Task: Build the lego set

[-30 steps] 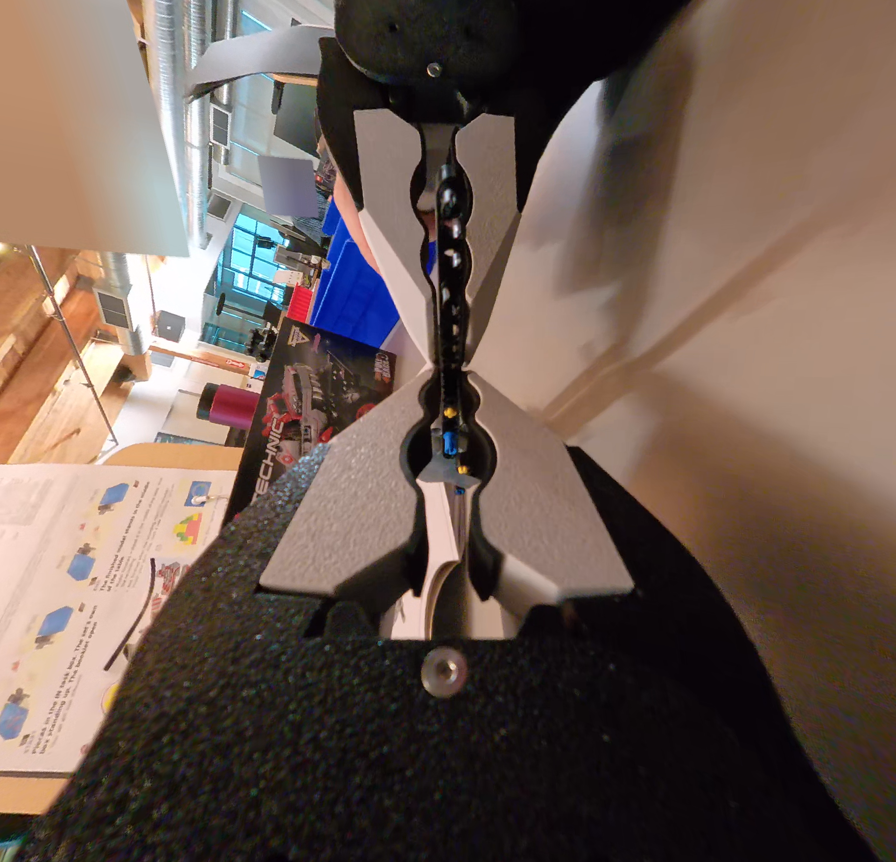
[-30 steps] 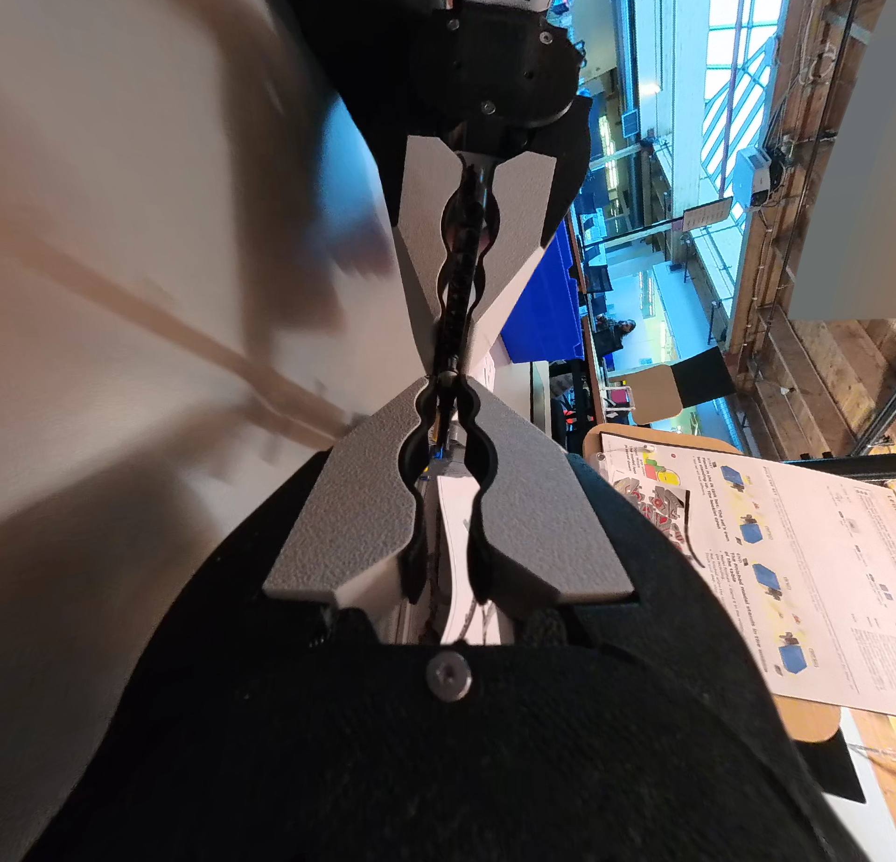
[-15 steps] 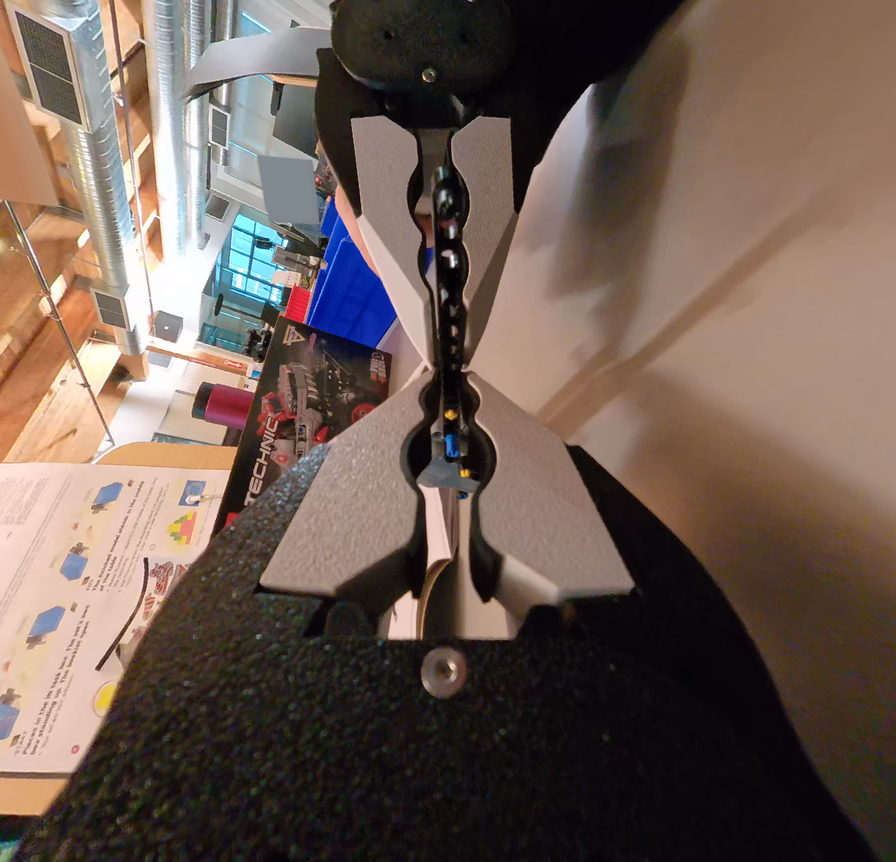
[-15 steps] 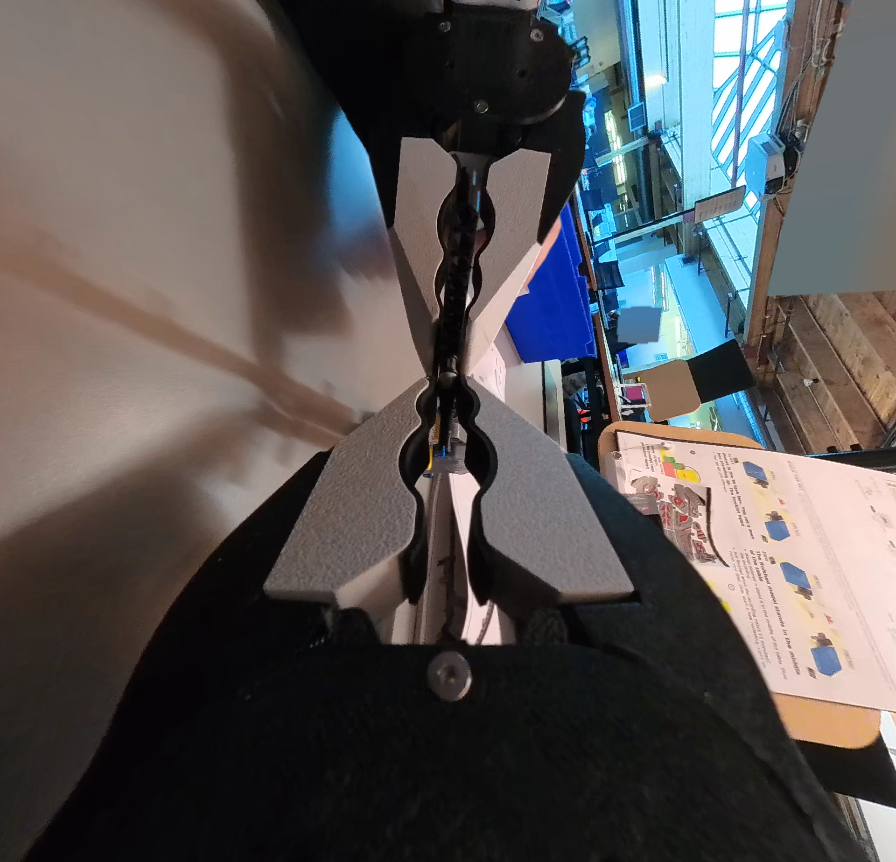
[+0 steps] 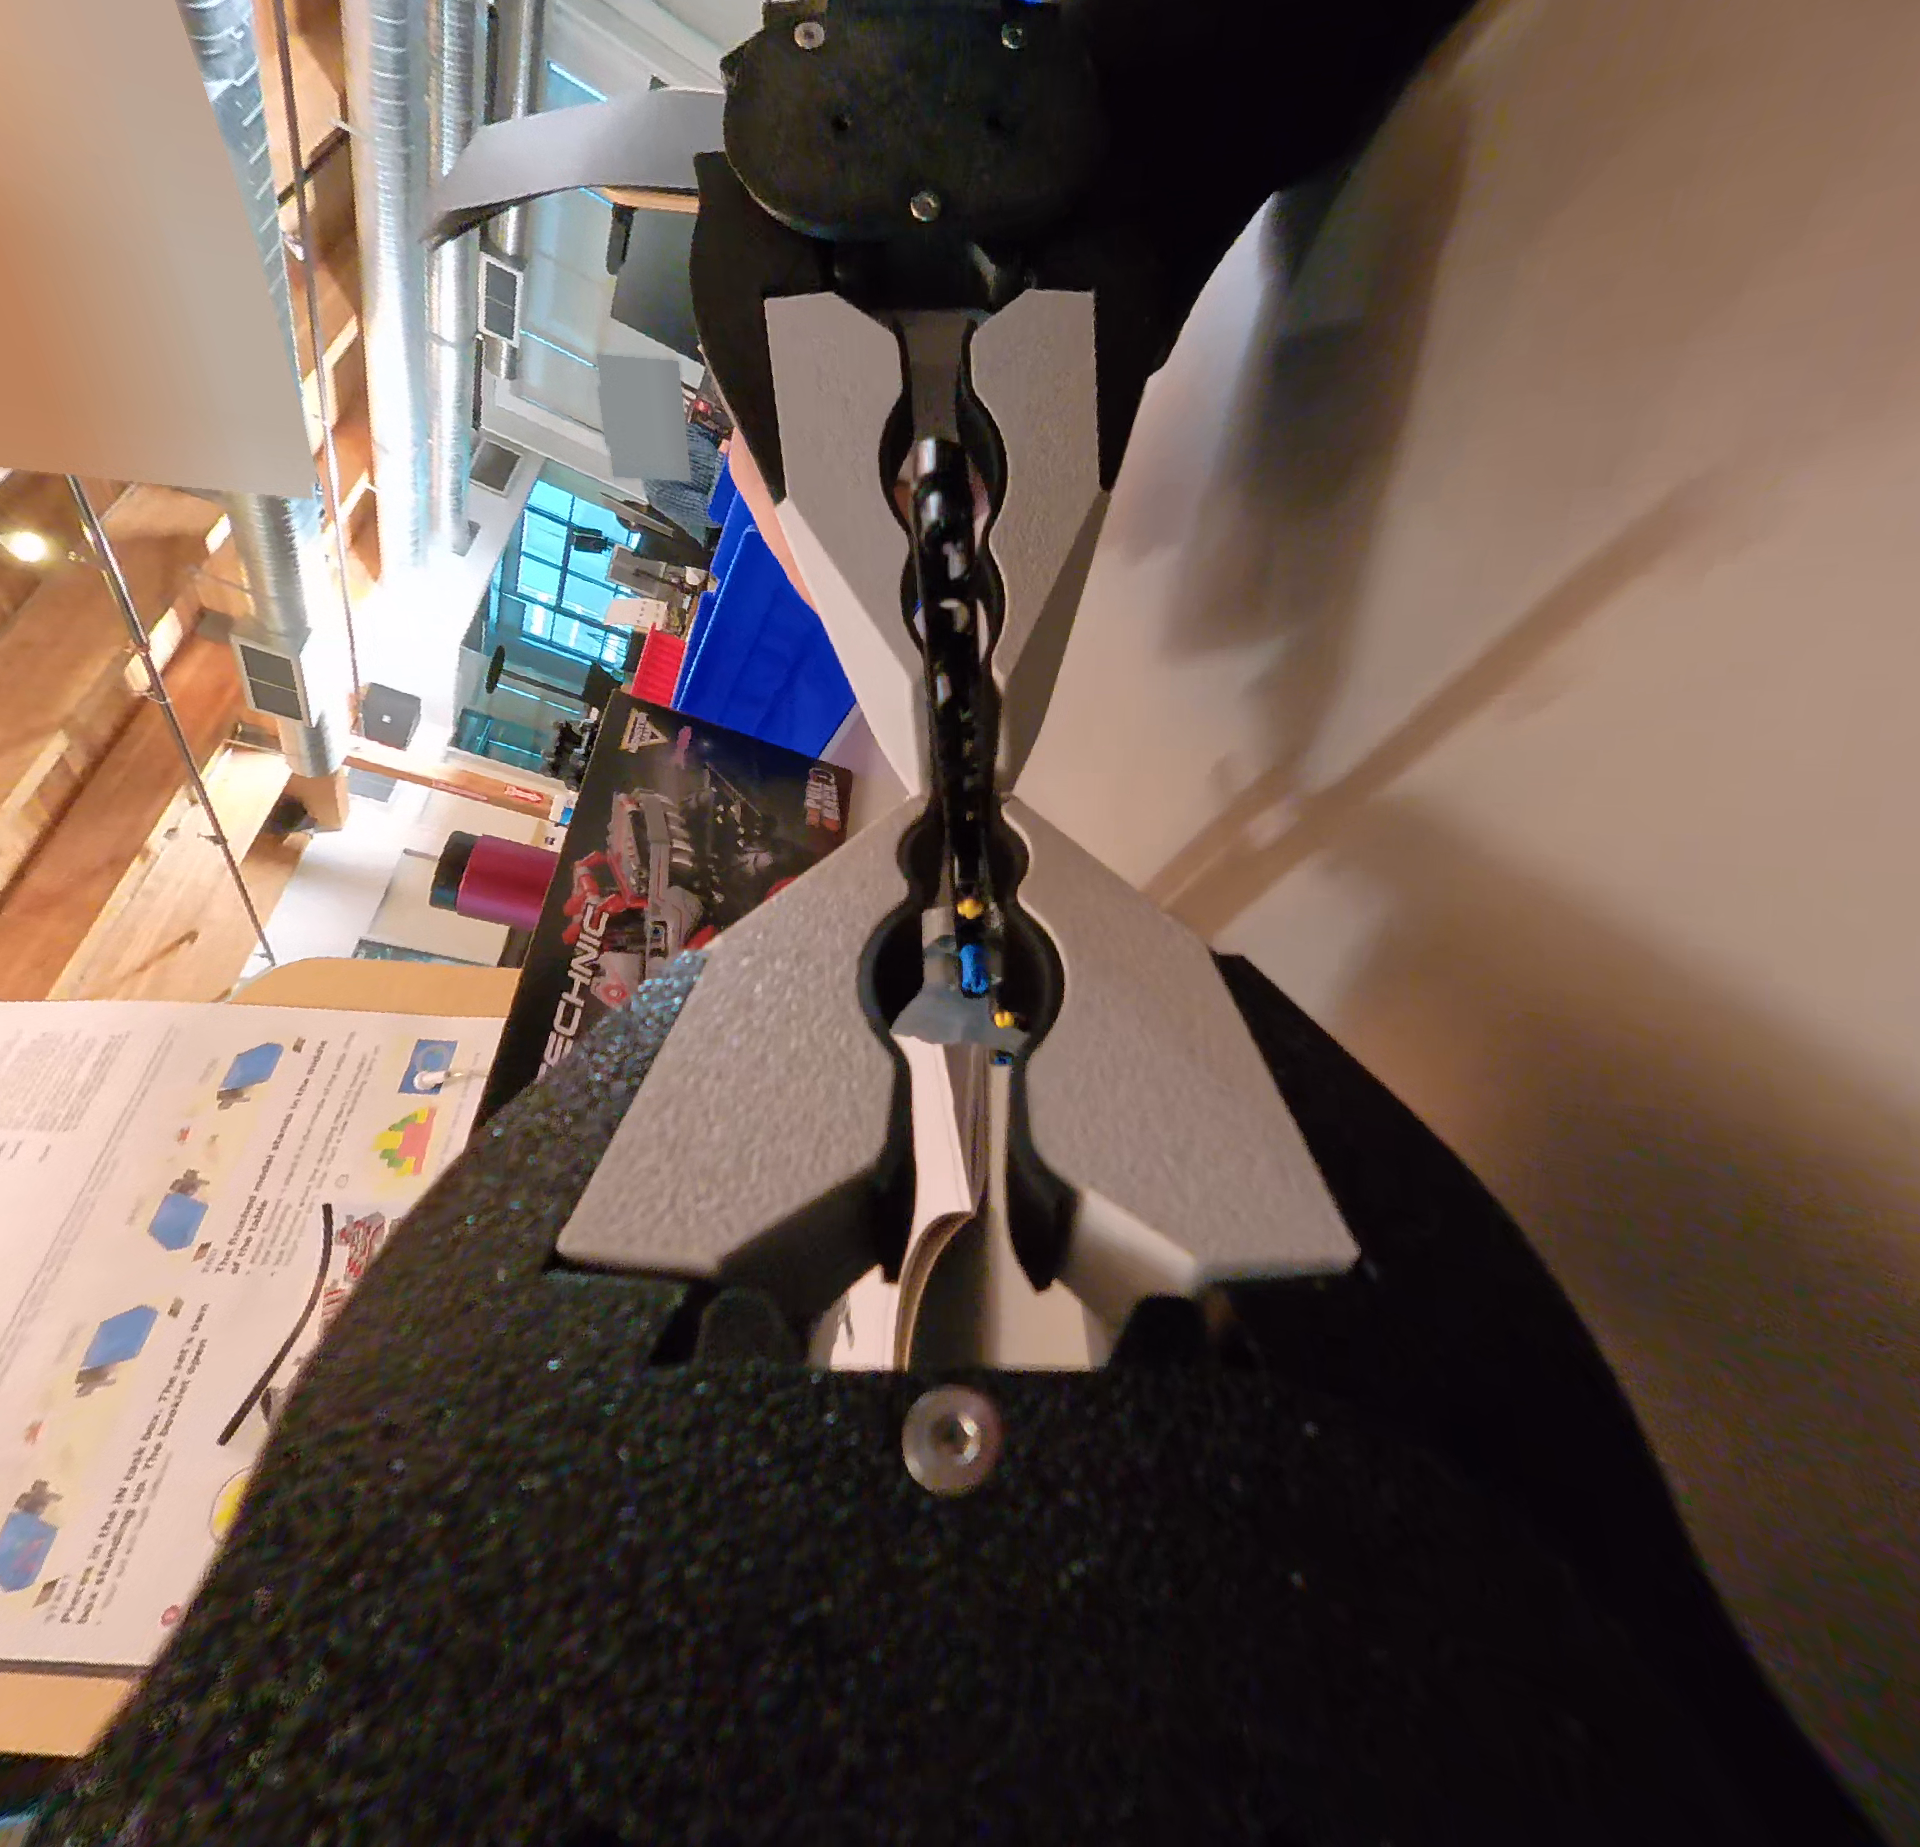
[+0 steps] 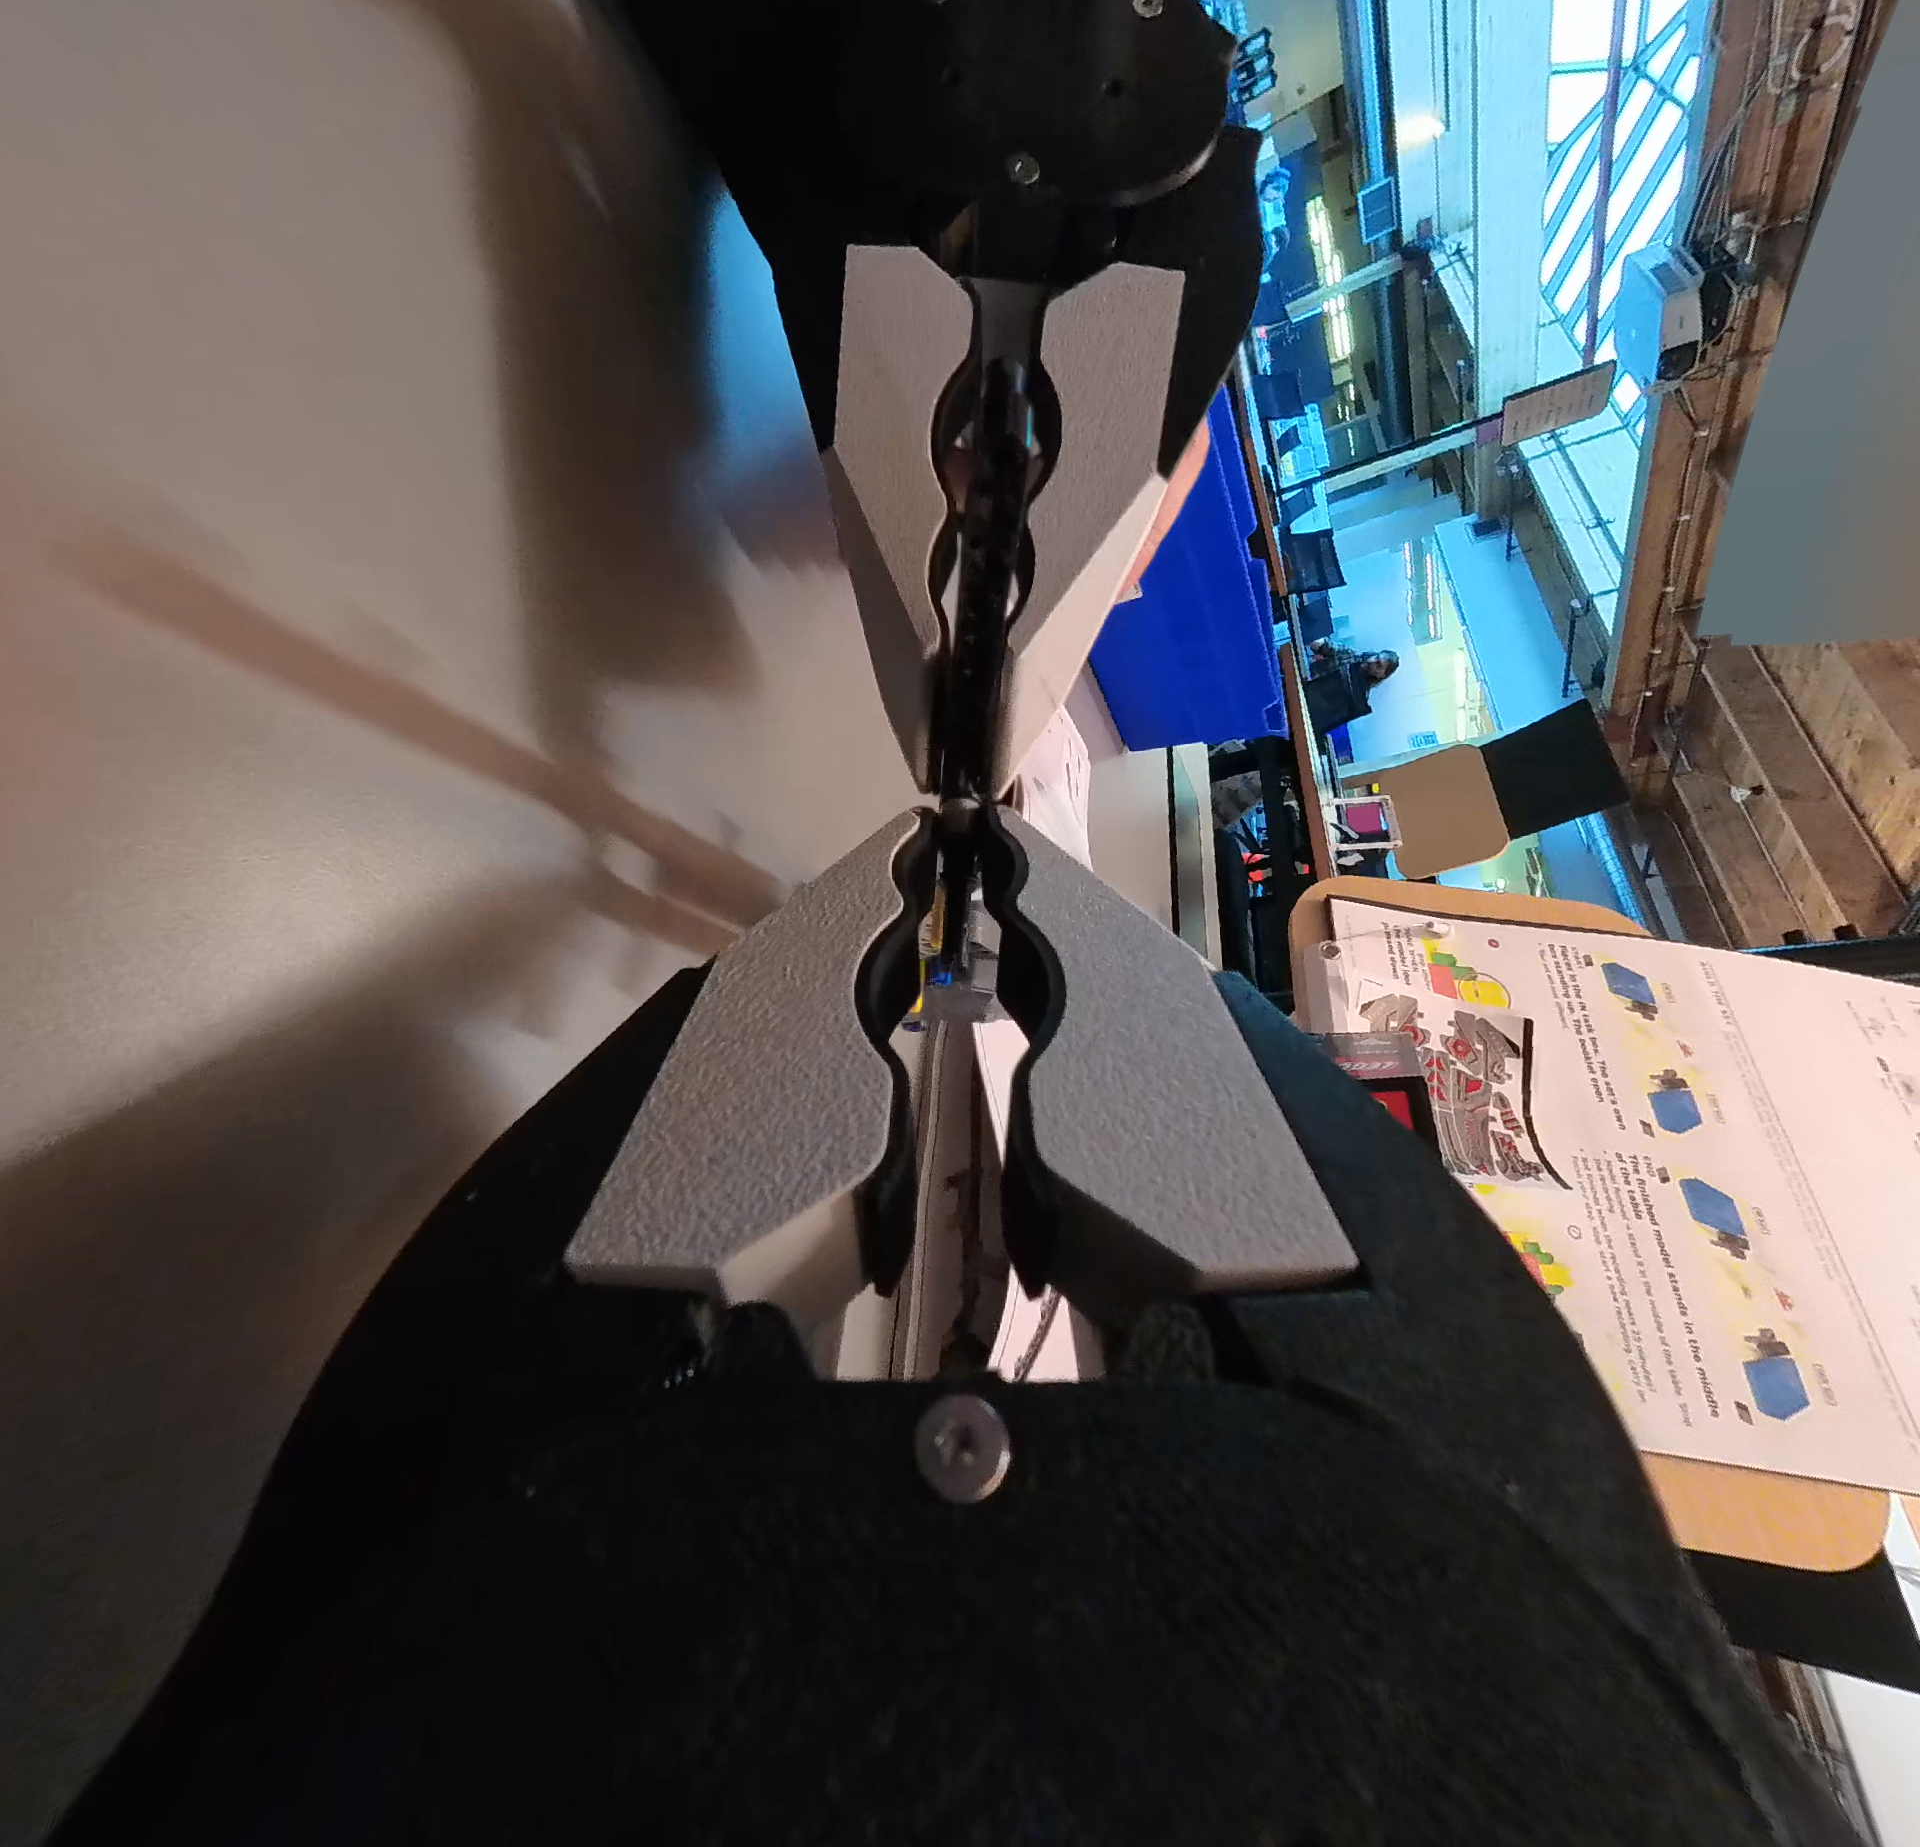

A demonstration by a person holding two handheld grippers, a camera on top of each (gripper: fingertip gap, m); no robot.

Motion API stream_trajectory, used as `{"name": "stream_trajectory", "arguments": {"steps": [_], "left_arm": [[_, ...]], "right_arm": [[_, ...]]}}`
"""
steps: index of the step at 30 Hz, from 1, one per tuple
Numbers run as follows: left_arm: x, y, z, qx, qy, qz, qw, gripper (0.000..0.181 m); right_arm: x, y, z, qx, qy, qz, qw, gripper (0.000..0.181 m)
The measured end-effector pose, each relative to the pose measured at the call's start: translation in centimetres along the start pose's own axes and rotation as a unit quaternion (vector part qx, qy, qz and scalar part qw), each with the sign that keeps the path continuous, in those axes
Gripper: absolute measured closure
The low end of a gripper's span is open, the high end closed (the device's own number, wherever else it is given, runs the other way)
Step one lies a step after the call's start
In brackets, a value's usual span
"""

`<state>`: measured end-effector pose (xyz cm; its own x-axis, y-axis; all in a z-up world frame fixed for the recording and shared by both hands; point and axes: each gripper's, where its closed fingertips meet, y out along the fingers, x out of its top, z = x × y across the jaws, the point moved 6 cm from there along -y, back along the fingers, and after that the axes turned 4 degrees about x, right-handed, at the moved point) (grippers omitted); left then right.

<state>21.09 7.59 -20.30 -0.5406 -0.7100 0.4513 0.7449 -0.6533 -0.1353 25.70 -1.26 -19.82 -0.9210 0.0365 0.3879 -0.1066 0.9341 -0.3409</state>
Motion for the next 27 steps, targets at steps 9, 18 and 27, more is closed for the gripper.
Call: {"name": "stream_trajectory", "arguments": {"steps": [9,18,27], "left_arm": [[-0.8,0.0,0.8,0.029,-0.004,0.018,0.999,0.159],[-1.2,0.0,0.9,0.017,-0.019,0.021,0.999,0.163],[-0.5,0.0,0.8,0.019,-0.015,0.003,1.000,0.176]], "right_arm": [[-0.4,-0.2,-0.2,-0.011,0.004,0.000,1.000,0.176],[-0.6,-0.3,-0.3,-0.013,0.018,-0.007,1.000,0.176],[-0.7,-0.3,-0.3,-0.017,0.021,-0.009,1.000,0.176]]}}
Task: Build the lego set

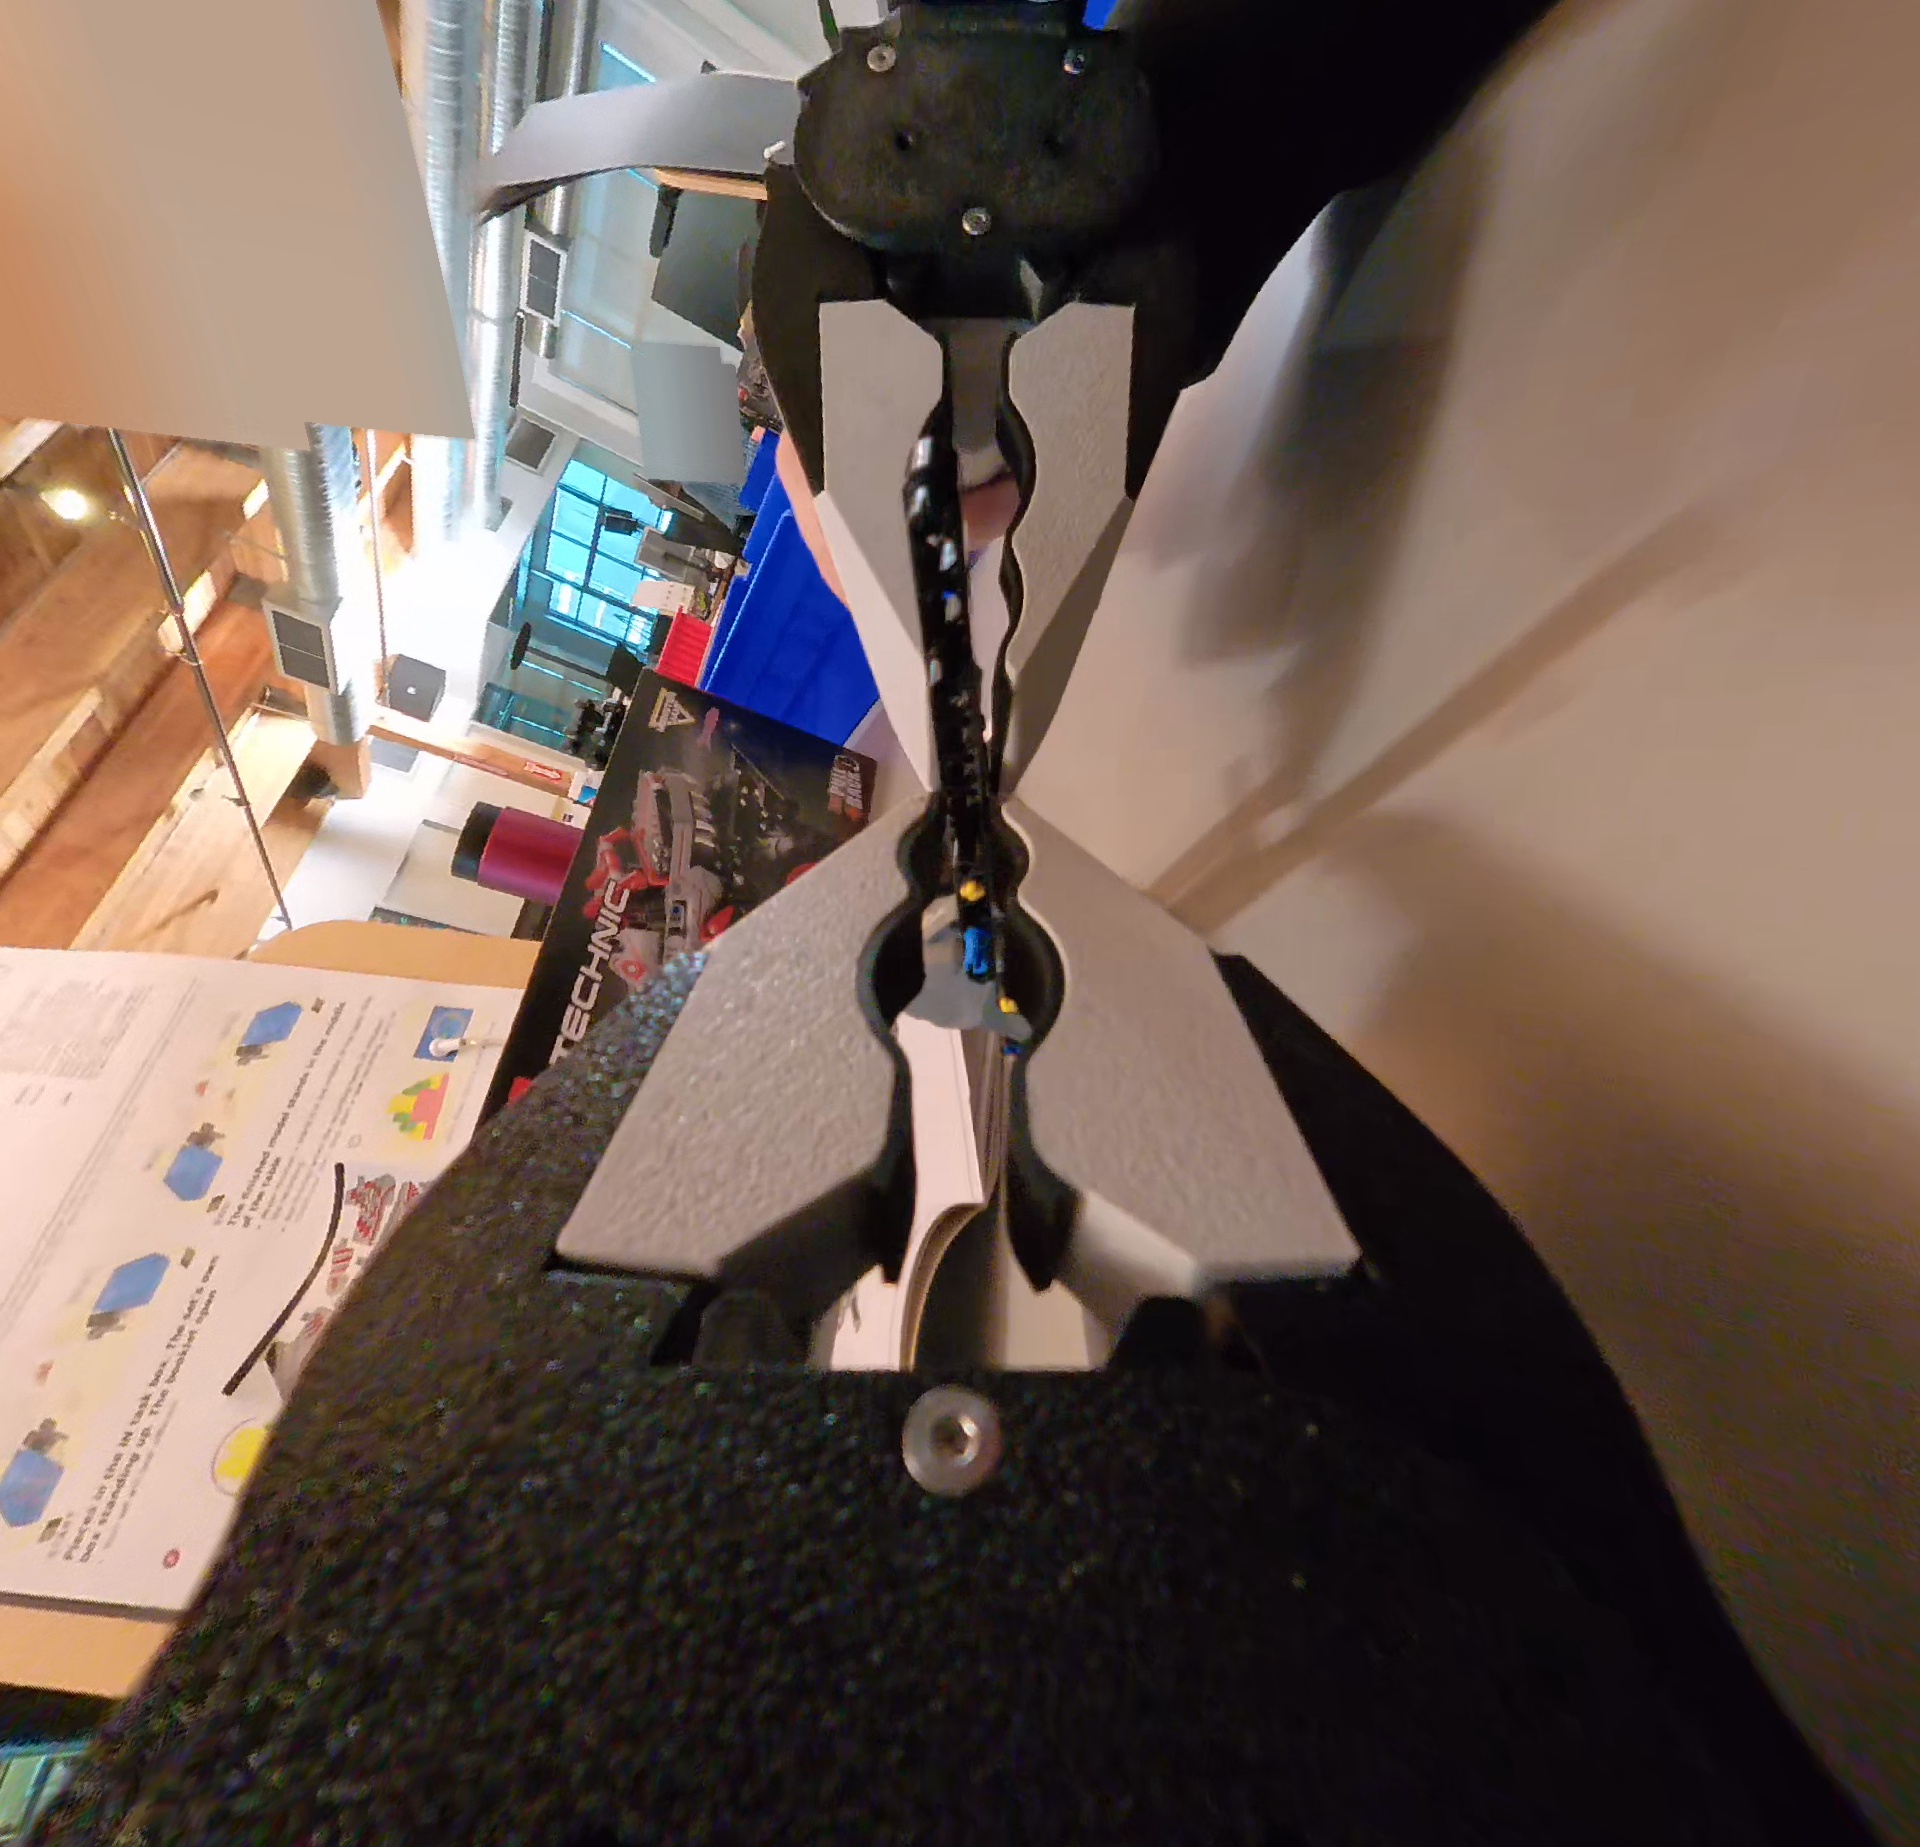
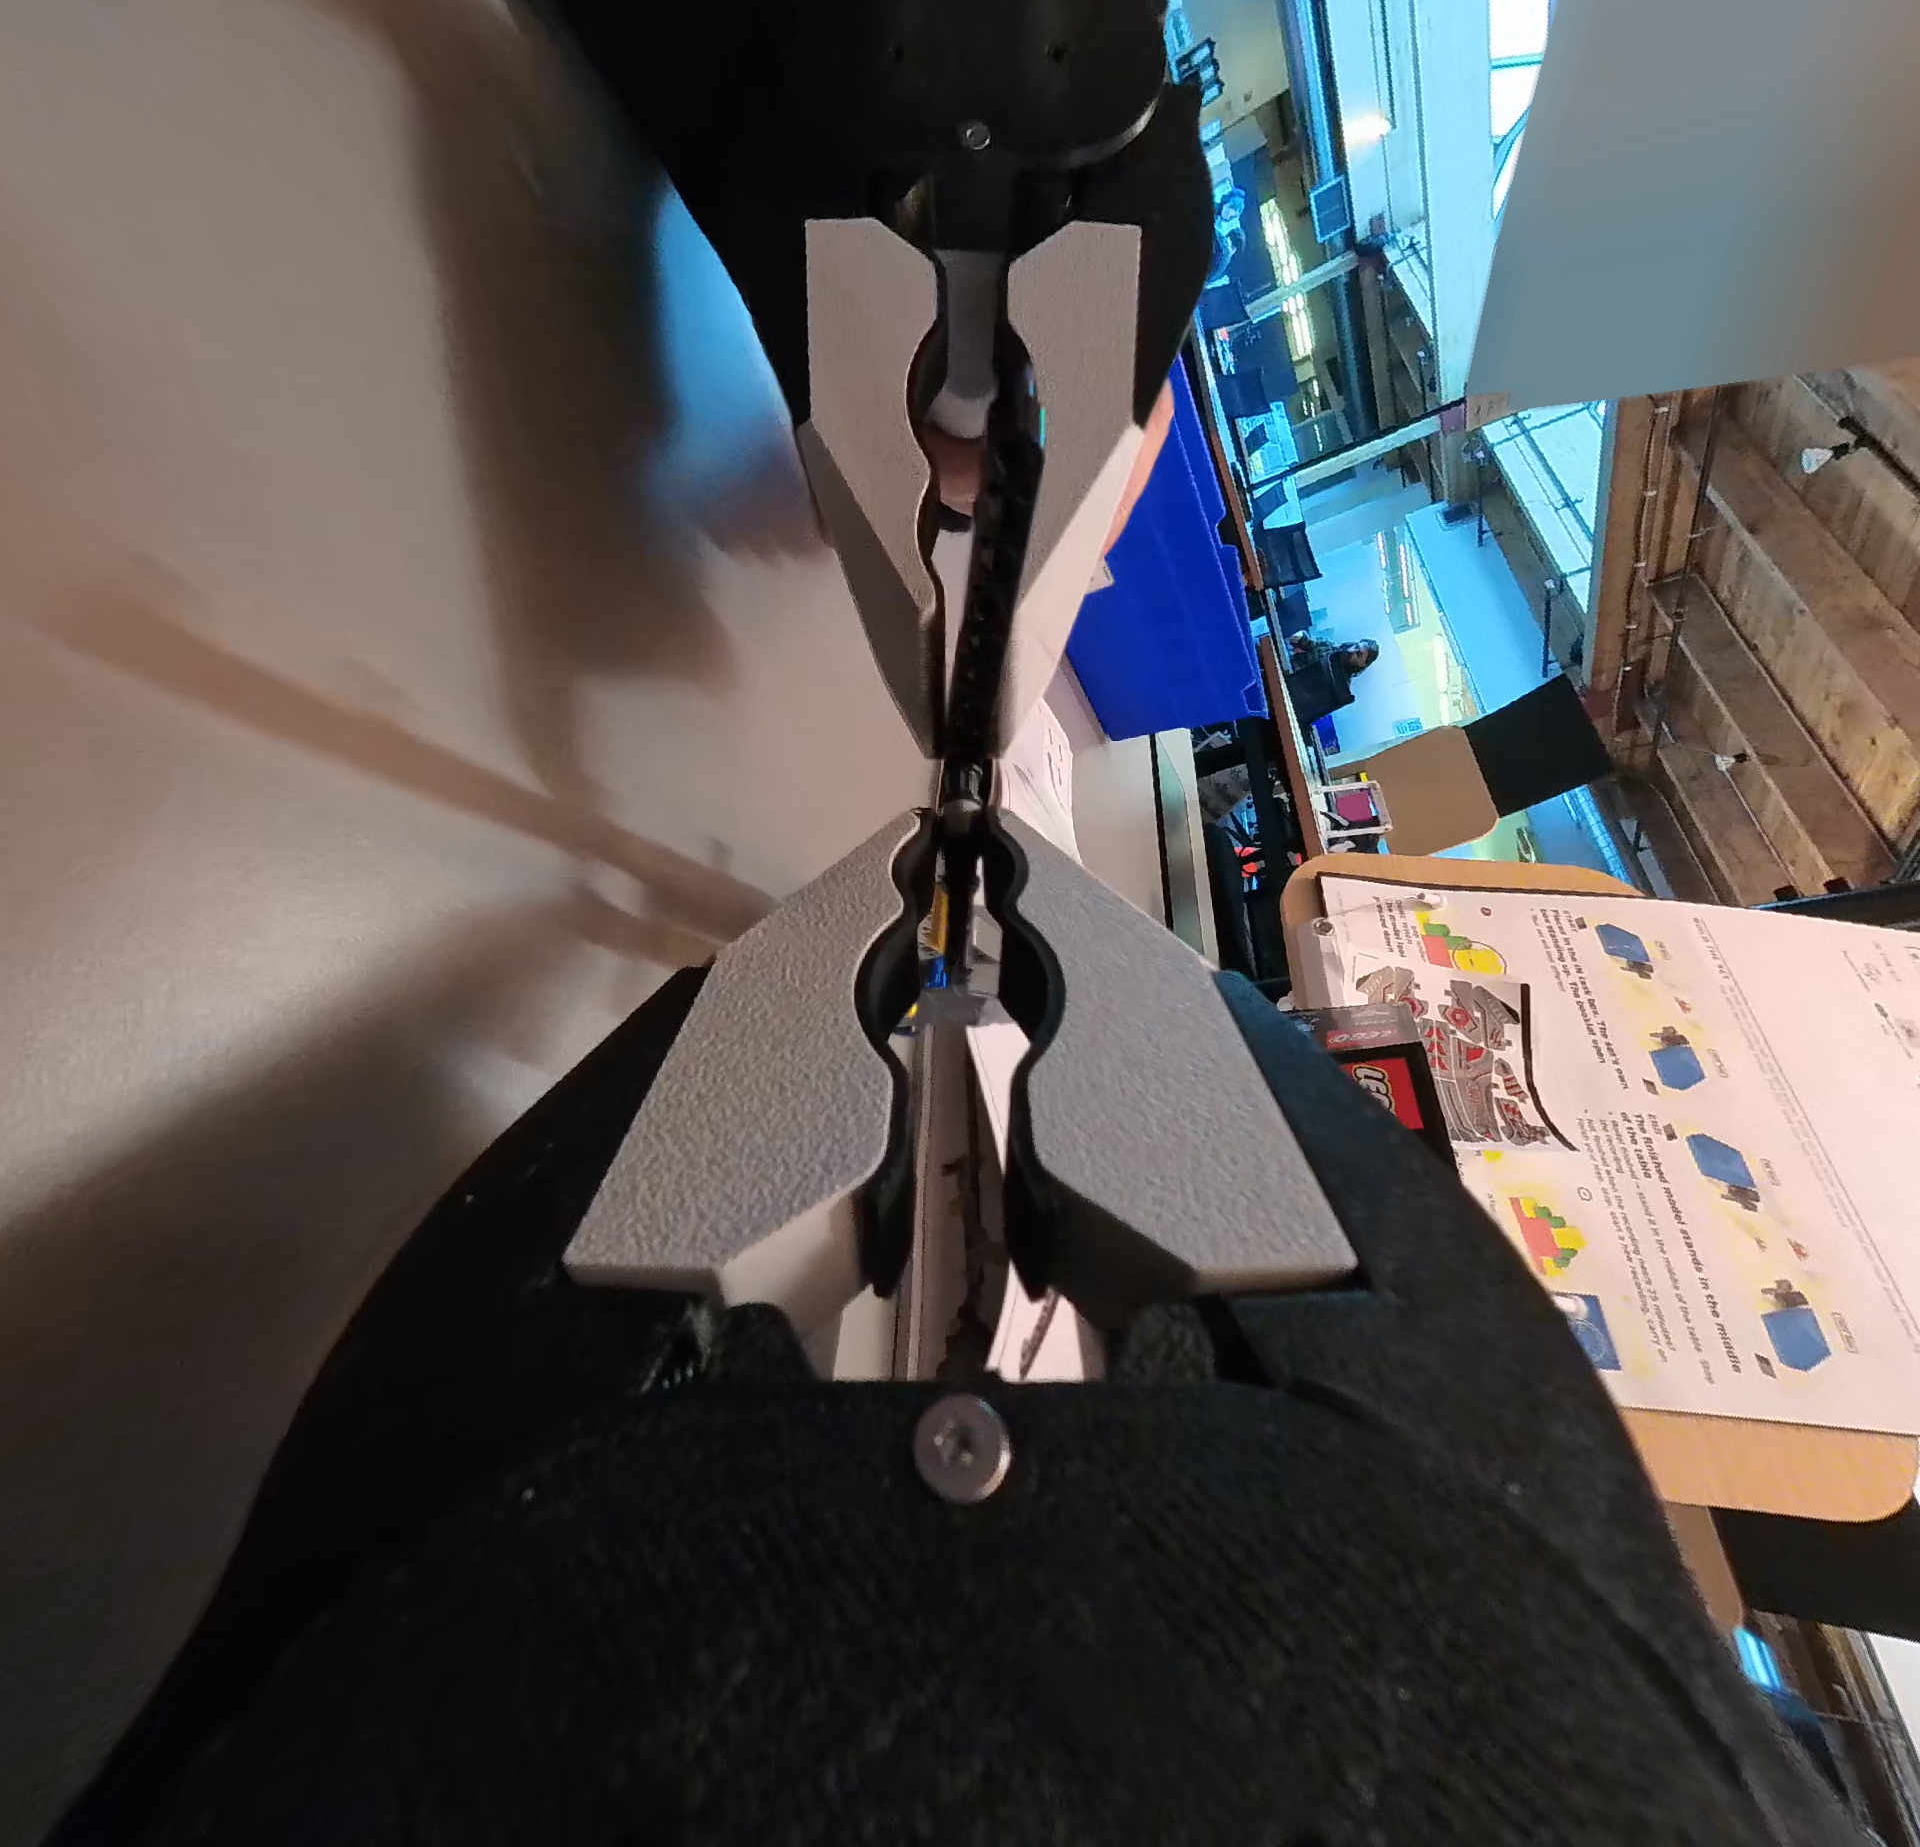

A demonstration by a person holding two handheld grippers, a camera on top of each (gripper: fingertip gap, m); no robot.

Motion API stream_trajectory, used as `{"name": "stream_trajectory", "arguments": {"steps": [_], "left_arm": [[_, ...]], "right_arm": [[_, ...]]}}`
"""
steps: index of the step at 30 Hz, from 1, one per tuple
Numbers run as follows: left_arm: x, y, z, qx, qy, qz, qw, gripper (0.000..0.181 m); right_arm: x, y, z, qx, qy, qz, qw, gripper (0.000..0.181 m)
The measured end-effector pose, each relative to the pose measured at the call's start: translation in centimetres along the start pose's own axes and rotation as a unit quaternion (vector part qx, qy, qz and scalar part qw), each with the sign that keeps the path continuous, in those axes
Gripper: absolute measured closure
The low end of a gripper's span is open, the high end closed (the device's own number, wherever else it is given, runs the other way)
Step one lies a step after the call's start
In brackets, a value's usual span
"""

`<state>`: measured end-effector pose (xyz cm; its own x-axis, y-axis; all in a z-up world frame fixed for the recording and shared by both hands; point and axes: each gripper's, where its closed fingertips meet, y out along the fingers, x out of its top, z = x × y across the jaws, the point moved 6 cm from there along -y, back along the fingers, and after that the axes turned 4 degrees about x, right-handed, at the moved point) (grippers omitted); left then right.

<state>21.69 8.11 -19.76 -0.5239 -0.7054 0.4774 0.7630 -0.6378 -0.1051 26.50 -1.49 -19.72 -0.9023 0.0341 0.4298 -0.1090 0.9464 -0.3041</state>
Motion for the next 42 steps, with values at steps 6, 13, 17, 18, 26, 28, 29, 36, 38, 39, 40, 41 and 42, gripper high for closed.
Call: {"name": "stream_trajectory", "arguments": {"steps": [6,13,17,18,26,28,29,36,38,39,40,41,42], "left_arm": [[0.1,0.2,-0.1,-0.001,0.004,-0.004,1.000,0.177],[0.3,0.3,-0.3,-0.003,0.009,-0.006,1.000,0.176],[0.4,0.5,-0.6,0.002,0.039,0.000,0.999,0.176],[0.4,0.5,-0.6,0.001,0.043,0.001,0.999,0.176],[0.6,0.4,-0.5,-0.004,0.026,-0.003,1.000,0.176],[0.7,0.3,-0.5,-0.004,0.035,-0.004,0.999,0.177],[0.7,0.3,-0.5,-0.007,0.037,-0.001,0.999,0.177],[1.3,0.6,-0.3,0.001,0.051,0.032,0.998,0.176],[1.2,0.7,-0.3,-0.001,0.047,0.036,0.998,0.176],[1.2,0.7,-0.3,-0.002,0.045,0.038,0.998,0.176],[1.1,0.7,-0.3,-0.003,0.043,0.039,0.998,0.176],[1.2,0.6,-0.2,-0.003,0.038,0.038,0.999,0.176],[1.2,0.6,-0.2,-0.004,0.034,0.037,0.999,0.176]], "right_arm": [[0.4,0.0,-0.2,-0.017,-0.010,0.004,1.000,0.165],[0.4,0.3,0.3,-0.002,-0.050,0.035,0.998,0.176],[0.5,0.6,0.4,0.002,-0.043,0.041,0.998,0.177],[0.5,0.6,0.4,0.004,-0.039,0.041,0.998,0.177],[0.5,0.5,0.5,-0.005,-0.064,0.040,0.997,0.176],[0.6,0.5,0.4,-0.001,-0.061,0.042,0.997,0.176],[0.6,0.5,0.4,0.000,-0.059,0.043,0.997,0.176],[0.3,-0.2,-0.1,0.013,-0.051,0.044,0.998,0.176],[0.3,-0.1,0.0,0.016,-0.048,0.050,0.997,0.176],[0.2,-0.1,0.0,0.018,-0.045,0.051,0.998,0.176],[0.2,-0.2,-0.1,0.018,-0.042,0.051,0.998,0.176],[0.2,-0.2,-0.1,0.018,-0.040,0.050,0.998,0.175],[0.2,-0.2,-0.2,0.019,-0.037,0.052,0.998,0.176]]}}
